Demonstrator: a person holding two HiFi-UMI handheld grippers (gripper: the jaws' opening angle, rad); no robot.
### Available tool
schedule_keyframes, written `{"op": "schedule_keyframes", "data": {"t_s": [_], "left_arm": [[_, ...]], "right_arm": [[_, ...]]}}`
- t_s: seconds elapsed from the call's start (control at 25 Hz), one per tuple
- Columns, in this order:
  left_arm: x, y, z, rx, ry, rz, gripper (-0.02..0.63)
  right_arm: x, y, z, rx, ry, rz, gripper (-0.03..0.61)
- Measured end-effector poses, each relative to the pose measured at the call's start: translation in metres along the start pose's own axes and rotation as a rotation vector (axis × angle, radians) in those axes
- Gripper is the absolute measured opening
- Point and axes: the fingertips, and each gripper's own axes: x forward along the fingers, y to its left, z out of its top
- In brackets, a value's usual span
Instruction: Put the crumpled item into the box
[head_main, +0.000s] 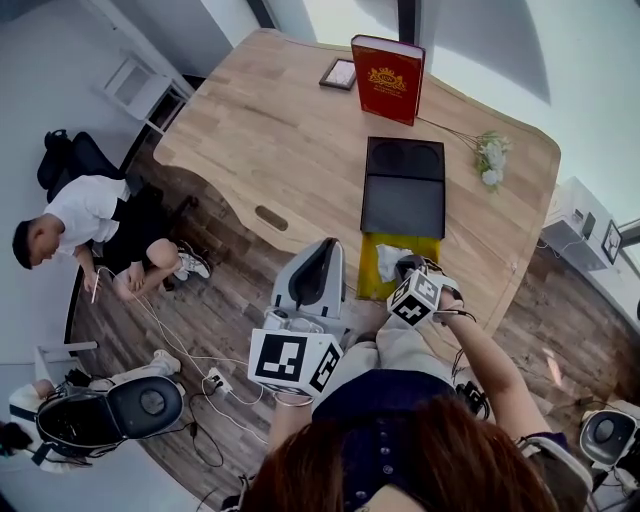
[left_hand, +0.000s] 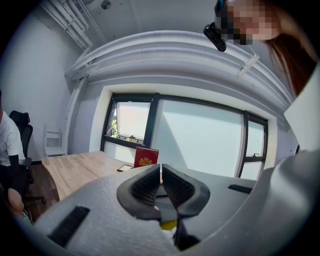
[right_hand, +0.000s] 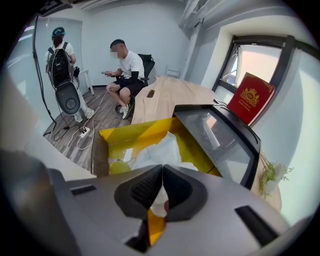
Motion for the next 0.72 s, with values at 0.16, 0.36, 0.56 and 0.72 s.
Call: {"op": "schedule_keyframes", "data": {"t_s": [0.16,0.36,0.56,0.72], "left_arm": [[-0.003,0.002,-0.002,0.001,0.004,0.004,0.035],[-0.007,0.003,-0.002,0.002,0.006,0.004,0.035],[-0.011,0.004,-0.003,0.001,0.008,-0.001,0.035],[-0.013,0.003,-0.005,0.002,0.012,-0.009,0.035]], "right_arm": [[0.005,0.000,-0.003,0.010,0.013,-0.002,0.028],[0.006,-0.002,-0.002,0.030,0.018,-0.003,0.028],[0.006,-0.003,-0.002,0.039,0.022,-0.012,0.029],[0.006,-0.003,-0.002,0.044,0.025,-0.023,0.029]]}}
